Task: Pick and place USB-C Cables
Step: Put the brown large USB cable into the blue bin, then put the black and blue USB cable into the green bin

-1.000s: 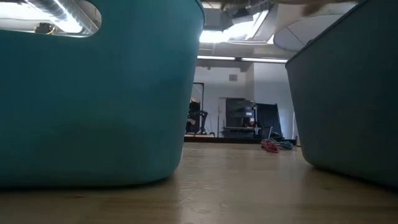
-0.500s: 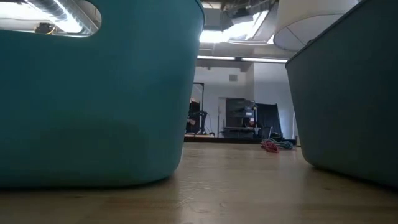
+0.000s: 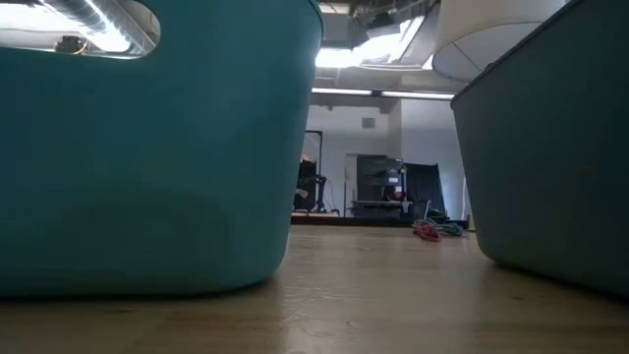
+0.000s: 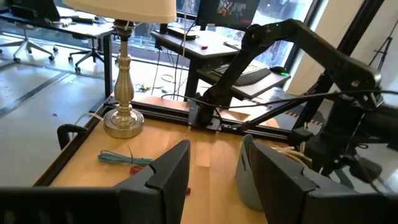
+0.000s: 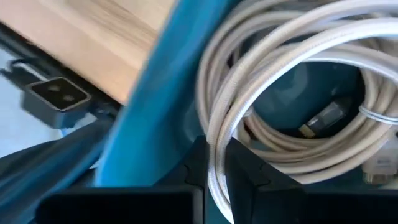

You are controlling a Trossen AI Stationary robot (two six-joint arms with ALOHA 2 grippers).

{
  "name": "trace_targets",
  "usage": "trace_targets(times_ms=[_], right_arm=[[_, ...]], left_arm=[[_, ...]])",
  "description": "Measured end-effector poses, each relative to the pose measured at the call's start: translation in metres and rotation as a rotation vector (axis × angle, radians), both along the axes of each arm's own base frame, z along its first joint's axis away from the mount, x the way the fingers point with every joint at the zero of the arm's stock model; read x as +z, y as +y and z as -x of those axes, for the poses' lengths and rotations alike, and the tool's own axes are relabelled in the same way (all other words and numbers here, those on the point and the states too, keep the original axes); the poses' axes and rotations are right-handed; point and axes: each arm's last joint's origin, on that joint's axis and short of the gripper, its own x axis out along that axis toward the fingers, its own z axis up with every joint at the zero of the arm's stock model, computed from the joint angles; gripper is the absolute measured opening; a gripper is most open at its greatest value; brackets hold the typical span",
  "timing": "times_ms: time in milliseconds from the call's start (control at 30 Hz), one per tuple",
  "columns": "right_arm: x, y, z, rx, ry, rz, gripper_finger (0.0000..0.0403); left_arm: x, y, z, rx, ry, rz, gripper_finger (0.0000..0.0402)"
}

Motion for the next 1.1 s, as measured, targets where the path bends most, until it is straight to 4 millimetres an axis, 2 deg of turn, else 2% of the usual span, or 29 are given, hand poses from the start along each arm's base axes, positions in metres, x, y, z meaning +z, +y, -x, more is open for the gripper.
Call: trace_targets(times_ms=[267,500,833,1100], right_arm=[[-0.034,-0.003,0.006,0.011,0.065,-0.037,0.003],[-0.045,-0.003,0.006,0.009,0.057,-0.054,0.0039],[-0.042,-0.005,0.006,-0.021,0.059,-0.025,0.0128],[-0.013,-0.007,0.003,-0.037,0.071,0.022,0.0167]], left_arm=[[0.001,0.0,0.0,0.0,-0.006,-0.003,0.0161],[0.001,0.0,0.0,0.0,-0.006,-0.003,0.0161],[0.001,0.0,0.0,-0.001,-0.006,-0.011,0.0161],[0.001,0.0,0.0,-0.006,-0.008,-0.037,0.0161]])
